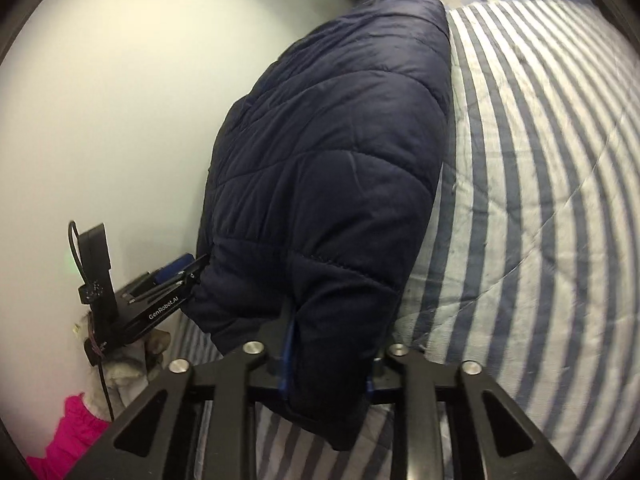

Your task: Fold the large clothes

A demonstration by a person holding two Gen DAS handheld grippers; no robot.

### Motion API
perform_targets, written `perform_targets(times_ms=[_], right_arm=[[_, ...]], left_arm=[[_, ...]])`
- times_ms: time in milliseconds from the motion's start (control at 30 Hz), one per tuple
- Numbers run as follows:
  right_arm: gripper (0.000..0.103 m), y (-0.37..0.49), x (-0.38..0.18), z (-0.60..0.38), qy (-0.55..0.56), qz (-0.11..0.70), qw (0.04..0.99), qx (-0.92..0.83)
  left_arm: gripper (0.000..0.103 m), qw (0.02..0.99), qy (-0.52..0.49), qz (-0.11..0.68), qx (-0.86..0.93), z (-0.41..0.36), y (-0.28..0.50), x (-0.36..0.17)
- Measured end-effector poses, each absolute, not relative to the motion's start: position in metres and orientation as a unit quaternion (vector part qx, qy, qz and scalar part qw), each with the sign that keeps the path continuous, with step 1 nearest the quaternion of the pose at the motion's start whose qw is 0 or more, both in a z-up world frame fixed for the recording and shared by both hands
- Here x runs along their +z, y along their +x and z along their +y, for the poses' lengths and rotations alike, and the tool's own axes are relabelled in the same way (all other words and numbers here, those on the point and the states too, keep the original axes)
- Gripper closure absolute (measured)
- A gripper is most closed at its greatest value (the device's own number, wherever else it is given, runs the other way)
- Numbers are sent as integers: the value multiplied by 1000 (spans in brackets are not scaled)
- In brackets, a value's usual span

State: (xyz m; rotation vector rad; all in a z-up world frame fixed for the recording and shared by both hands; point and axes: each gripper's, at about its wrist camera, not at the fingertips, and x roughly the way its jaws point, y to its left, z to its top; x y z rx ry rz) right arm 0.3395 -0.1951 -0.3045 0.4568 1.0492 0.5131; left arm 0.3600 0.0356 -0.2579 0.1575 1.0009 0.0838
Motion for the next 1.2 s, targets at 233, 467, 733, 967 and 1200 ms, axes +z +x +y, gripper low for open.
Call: perform_targets(times_ms=[233,467,733,967,1200], right_arm=[[88,319,-267,-219,156,502,820,226],[88,271,-255,-284,101,532,821,184],[74,242,-257,-302,44,518,840,154],[60,218,-206,-302,18,389,910,144],[60,260,-218,-281,25,391,908,147]], left_arm=[[59,866,81,494,-9,3,334,-256],[59,844,103,513,-119,-65,274,-255],[59,839,111,515,-138,-85,270,-245],[59,893,58,435,-99,-48,277,-173],[59,914,86,392,-62,-70,336,-168]])
